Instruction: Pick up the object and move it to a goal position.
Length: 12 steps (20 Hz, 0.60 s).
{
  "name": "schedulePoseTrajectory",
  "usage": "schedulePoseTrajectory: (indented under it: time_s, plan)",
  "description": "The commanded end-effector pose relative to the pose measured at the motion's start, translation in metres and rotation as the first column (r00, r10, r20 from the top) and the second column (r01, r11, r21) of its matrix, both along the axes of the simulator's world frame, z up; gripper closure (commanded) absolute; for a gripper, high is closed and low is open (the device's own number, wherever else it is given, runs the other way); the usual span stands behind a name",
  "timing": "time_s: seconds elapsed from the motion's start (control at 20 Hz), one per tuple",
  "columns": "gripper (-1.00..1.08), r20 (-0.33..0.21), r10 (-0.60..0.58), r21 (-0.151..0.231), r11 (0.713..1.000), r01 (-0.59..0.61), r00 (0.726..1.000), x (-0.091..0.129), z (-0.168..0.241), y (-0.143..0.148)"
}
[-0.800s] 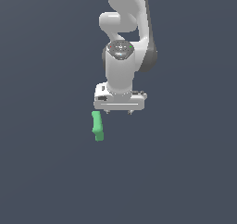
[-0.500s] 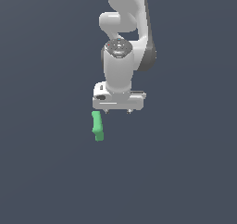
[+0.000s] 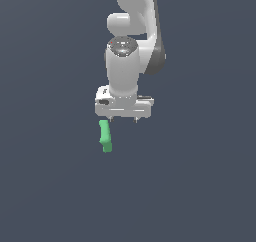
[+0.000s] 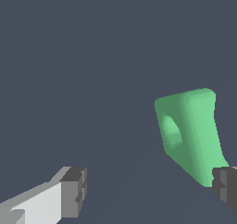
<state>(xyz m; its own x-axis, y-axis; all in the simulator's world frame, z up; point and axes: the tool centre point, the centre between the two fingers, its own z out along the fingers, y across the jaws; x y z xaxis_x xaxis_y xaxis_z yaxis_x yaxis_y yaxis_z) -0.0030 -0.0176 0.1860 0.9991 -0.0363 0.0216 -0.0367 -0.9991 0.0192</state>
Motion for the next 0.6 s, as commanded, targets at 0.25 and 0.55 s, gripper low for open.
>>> schedulePoseTrajectory:
  time_s: [0.25, 0.55]
  plan:
    - [-0.92, -0.004, 0.031, 0.002, 1.0, -0.031, 0.999, 0.002, -0.006, -0.013]
    - [-0.92, -0.011, 0.089, 0.006, 0.996, -0.089, 0.996, 0.004, -0.016, -0.036]
